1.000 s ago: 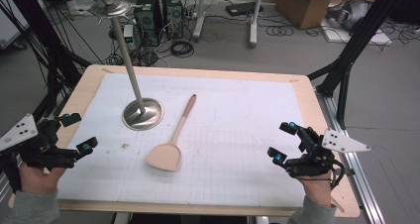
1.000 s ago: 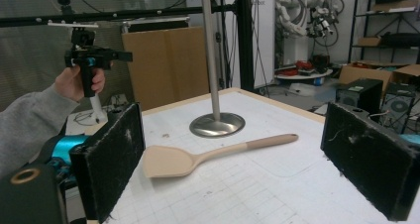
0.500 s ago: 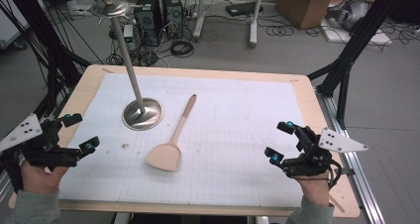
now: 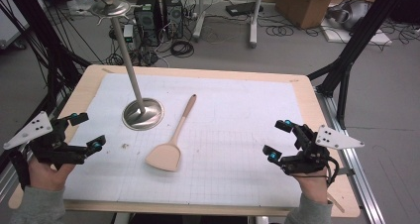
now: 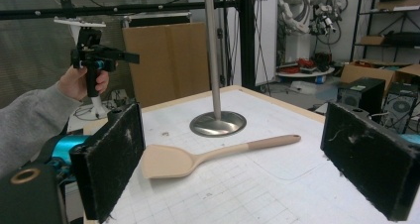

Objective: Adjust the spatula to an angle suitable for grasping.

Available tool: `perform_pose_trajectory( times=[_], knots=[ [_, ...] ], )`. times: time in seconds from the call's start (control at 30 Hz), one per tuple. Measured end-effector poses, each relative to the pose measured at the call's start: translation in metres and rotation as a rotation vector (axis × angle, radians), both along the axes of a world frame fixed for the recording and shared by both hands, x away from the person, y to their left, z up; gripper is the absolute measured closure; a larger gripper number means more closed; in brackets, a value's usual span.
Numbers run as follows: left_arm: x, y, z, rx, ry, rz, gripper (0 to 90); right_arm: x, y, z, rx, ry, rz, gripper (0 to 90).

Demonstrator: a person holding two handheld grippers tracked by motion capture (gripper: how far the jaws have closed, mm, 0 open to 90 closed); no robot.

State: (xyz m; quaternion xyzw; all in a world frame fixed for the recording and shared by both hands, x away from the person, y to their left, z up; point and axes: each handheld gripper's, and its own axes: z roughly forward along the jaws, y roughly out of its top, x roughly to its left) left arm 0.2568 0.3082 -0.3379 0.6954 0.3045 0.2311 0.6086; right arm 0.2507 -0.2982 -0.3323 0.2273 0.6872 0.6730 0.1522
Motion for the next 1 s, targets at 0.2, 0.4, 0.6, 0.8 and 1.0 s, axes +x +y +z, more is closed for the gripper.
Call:
perform_pose_trajectory(
  times=[0.2, 0.4, 0.6, 0.8, 1.0],
  knots=[
    [0.008, -0.004, -0.003, 0.015, 0.012, 0.018, 2.6, 0.009, -0.001, -0.001, 0.001, 0.019, 0.002, 8.8],
    [0.012, -0.012, -0.006, 0.044, 0.003, 0.025, 13.5, 0.014, 0.000, -0.002, -0.007, 0.040, 0.019, 8.8],
    [0.018, -0.021, -0.011, 0.035, 0.029, 0.004, 17.6, 0.018, 0.002, -0.003, -0.022, 0.057, 0.020, 8.8],
    [0.020, -0.026, -0.014, 0.029, 0.013, -0.001, 23.3, 0.018, 0.003, -0.004, -0.030, 0.057, 0.027, 8.8],
    [0.023, -0.034, -0.017, 0.070, 0.036, -0.003, 34.9, 0.018, 0.003, -0.004, -0.031, 0.057, 0.029, 8.8]
  ],
)
